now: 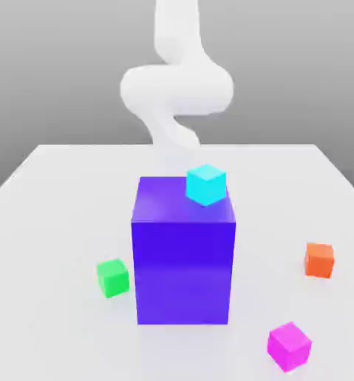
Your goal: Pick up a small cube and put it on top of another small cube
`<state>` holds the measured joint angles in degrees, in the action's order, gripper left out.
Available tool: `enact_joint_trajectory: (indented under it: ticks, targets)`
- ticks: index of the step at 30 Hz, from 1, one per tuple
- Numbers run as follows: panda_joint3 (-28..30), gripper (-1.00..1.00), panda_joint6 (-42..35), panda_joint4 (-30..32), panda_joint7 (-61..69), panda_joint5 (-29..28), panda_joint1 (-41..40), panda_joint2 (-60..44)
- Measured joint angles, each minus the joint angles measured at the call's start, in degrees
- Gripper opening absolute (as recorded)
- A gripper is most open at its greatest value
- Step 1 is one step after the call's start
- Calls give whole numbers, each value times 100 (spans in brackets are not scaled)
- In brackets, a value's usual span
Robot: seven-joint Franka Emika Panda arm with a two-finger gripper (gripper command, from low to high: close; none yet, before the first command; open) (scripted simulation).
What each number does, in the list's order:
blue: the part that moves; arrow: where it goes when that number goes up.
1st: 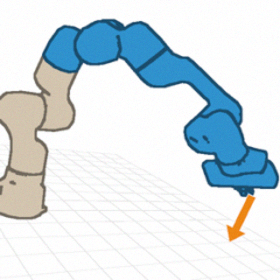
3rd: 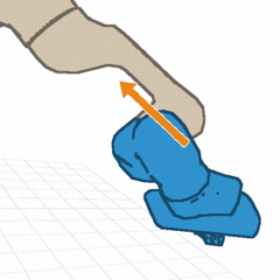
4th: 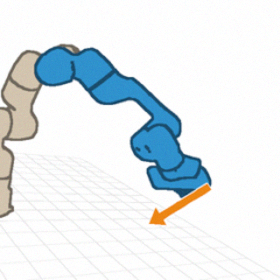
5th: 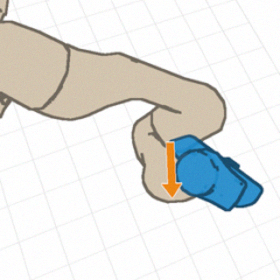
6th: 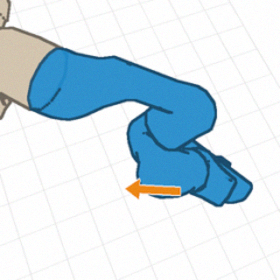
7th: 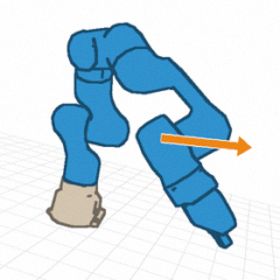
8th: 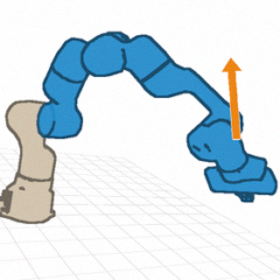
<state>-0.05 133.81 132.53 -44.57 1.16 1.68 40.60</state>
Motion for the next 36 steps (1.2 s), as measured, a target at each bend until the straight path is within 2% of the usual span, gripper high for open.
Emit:
enact_joint_trajectory:
  ticks: [9,16,26,31,32,36]
  targets:
    - [-156,0,743,274,386,339,545,-1907]
    - [-427,0,1316,485,515,360,848,-3360]
    - [-521,0,2155,783,167,-352,1435,-5430]
    - [-348,0,2901,628,-6,-602,1618,-6468]
    - [-325,-100,3002,603,-22,-623,1637,-6595]
    - [-326,-100,3002,603,-27,-627,1636,-6595]
